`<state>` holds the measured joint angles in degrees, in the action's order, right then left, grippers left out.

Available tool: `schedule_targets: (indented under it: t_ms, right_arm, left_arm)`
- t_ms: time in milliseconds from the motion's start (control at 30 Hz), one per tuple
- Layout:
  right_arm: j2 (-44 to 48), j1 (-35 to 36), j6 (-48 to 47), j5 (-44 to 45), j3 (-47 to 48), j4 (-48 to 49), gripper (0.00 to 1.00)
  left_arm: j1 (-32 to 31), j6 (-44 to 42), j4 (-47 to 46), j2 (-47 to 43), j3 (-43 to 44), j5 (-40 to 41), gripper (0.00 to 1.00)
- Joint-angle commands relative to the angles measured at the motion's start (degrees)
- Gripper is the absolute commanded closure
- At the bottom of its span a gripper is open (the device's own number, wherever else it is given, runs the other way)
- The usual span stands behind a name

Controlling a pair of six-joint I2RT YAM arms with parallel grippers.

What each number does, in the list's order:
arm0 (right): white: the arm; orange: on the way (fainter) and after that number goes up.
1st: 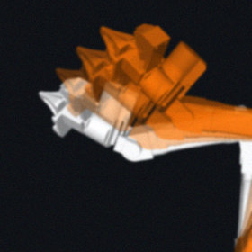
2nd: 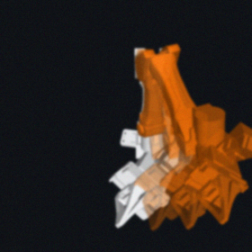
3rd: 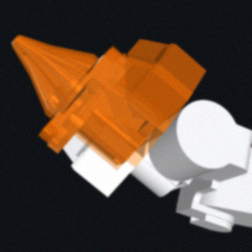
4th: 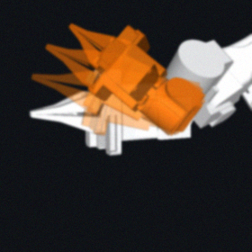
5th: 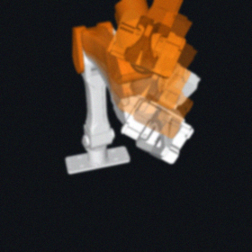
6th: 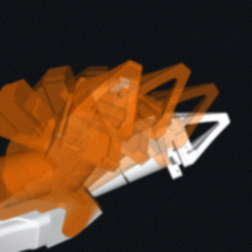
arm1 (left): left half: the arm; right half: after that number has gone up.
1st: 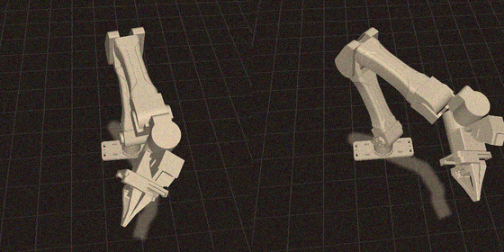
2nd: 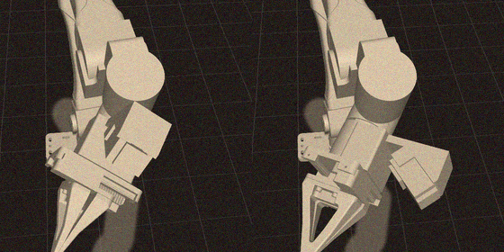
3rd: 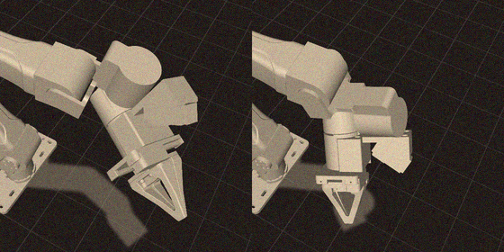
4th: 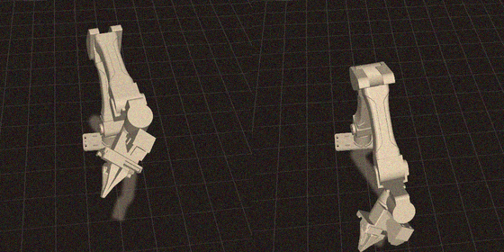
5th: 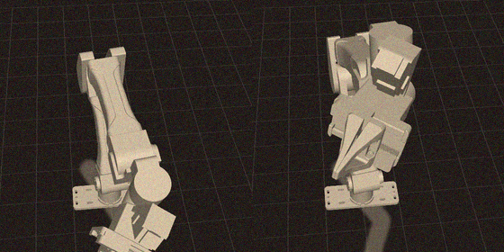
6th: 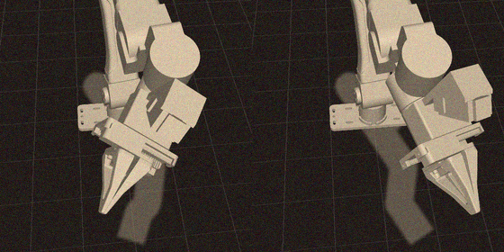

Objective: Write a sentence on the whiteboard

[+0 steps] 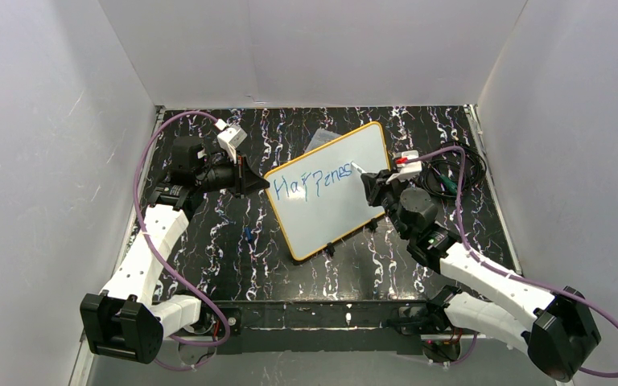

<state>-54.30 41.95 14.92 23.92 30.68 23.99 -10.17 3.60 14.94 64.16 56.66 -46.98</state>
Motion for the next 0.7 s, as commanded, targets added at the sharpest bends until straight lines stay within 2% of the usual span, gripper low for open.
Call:
schedule_targets:
  t_ms: [0, 667]
  right_arm:
    - [1.4, -0.3, 1.1, -0.8, -0.1, -0.1, 0.99]
    - [2.0, -0.3, 2.0, 4.5, -0.4, -4.1, 0.99]
  left_arm:
    - [-0.5, -1.9, 0.0, -1.1, -0.1, -2.3, 1.00]
    - [-0.5, -1.9, 0.0, -1.2, -0.2, -2.1, 1.00]
